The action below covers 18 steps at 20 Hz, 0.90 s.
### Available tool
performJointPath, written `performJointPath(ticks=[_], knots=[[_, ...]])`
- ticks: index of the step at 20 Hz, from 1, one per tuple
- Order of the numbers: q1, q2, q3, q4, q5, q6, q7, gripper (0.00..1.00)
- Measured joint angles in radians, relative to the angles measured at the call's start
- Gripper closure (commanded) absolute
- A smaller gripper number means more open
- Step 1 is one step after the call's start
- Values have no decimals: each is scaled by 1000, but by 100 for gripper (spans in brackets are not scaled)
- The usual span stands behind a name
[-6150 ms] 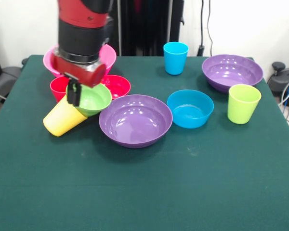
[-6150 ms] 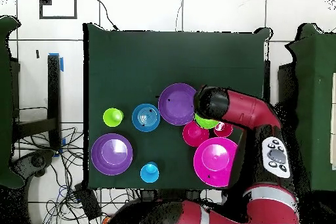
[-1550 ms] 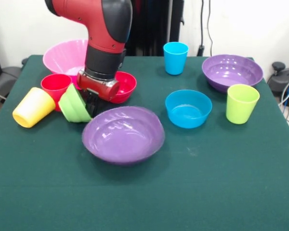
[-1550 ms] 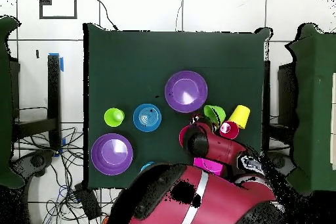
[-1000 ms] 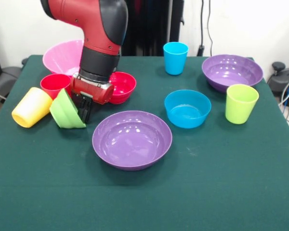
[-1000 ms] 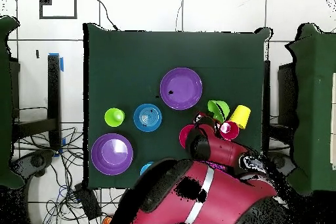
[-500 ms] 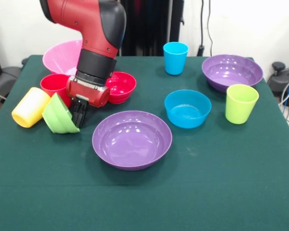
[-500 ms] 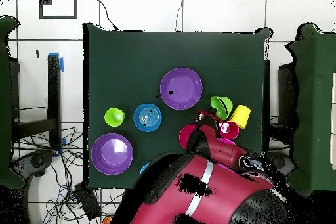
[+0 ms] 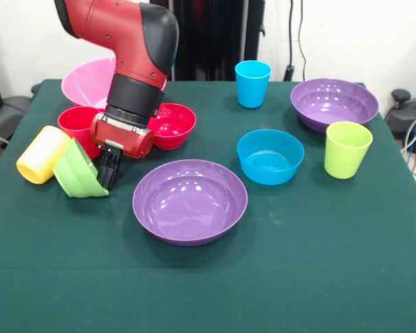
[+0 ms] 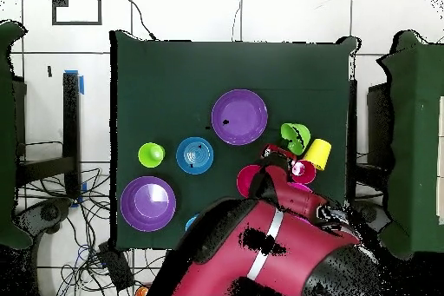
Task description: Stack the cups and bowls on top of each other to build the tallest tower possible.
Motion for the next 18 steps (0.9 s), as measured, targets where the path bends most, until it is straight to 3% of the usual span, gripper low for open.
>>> performJointPath(ticks=[10,15,18], knots=[[0,4,-2,-25,1,13,0,100],[-28,-40,37,-26,2,141,0,100],[-57,-90,75,-25,9,319,0,100]])
